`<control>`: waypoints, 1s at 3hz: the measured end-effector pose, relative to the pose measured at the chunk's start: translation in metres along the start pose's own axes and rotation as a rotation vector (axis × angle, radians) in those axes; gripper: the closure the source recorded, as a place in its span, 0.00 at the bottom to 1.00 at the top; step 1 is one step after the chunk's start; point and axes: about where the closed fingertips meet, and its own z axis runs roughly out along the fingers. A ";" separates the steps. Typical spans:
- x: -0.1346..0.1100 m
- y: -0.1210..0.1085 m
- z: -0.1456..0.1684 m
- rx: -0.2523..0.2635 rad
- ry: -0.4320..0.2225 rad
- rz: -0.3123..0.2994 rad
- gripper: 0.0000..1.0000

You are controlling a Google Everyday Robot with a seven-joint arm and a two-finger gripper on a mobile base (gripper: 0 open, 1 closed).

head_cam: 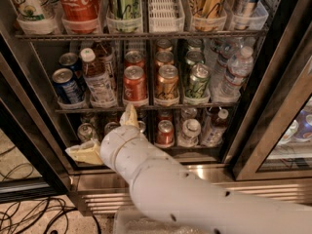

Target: Pick blue plastic bottle from middle shelf of fridge

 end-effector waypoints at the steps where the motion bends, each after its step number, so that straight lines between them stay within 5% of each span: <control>1: -0.005 0.012 0.007 0.059 -0.056 0.001 0.00; 3: -0.021 -0.019 0.010 0.240 -0.205 0.049 0.00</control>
Offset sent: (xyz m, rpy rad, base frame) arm 0.0304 -0.0123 0.0263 0.1764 -0.2805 -0.3224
